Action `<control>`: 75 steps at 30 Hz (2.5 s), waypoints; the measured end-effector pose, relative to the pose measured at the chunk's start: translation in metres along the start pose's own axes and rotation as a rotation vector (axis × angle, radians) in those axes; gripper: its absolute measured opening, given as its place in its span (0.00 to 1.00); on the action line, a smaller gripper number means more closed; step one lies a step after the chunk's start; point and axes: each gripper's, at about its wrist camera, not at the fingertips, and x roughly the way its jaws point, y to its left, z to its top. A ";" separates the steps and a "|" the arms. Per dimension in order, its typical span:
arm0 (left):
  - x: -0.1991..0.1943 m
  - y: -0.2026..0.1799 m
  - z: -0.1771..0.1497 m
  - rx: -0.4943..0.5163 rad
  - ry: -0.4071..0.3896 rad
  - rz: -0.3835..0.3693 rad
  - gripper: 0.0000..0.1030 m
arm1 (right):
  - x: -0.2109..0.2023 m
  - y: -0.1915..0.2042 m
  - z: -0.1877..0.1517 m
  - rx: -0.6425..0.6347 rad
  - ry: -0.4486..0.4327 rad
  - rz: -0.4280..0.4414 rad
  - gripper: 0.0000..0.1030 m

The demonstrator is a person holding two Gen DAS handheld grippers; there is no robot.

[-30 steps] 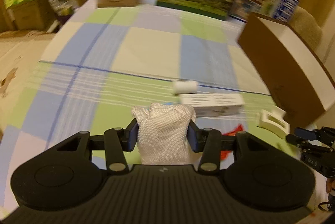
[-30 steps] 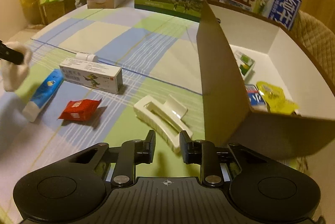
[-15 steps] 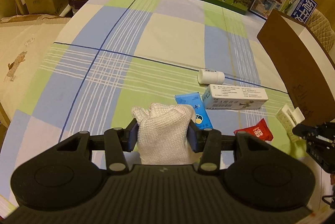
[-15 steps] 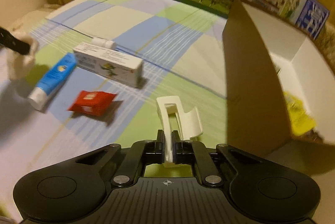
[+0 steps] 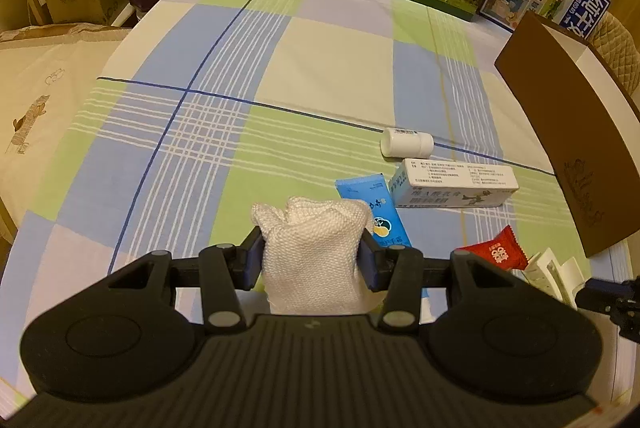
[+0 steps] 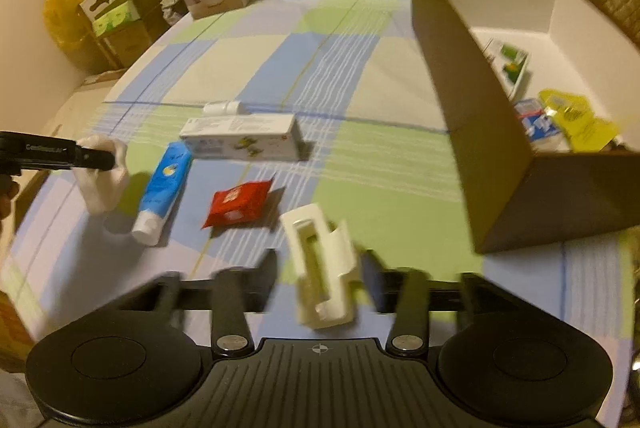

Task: Organize objects
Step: 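Grasp the white hair clip with the right tool while the left tool holds the glove, then carry the glove and hair clip into the brown box and open both tools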

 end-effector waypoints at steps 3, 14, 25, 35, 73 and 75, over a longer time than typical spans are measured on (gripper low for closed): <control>0.001 -0.002 0.001 0.003 -0.001 -0.002 0.41 | 0.004 0.000 -0.001 -0.033 0.000 -0.012 0.50; 0.000 -0.007 -0.002 0.002 0.011 0.001 0.41 | 0.039 0.001 -0.010 -0.109 0.036 -0.033 0.49; -0.007 -0.024 -0.008 0.020 0.013 -0.021 0.41 | 0.025 -0.003 -0.012 -0.132 0.032 -0.024 0.36; -0.020 -0.064 -0.008 0.073 0.000 -0.077 0.41 | -0.034 -0.023 -0.004 -0.017 -0.027 0.053 0.36; 0.002 -0.339 0.097 0.419 -0.119 -0.346 0.41 | -0.114 -0.210 0.107 0.199 -0.251 -0.094 0.36; 0.010 -0.346 0.103 0.423 -0.118 -0.347 0.41 | -0.105 -0.217 0.113 0.204 -0.242 -0.097 0.36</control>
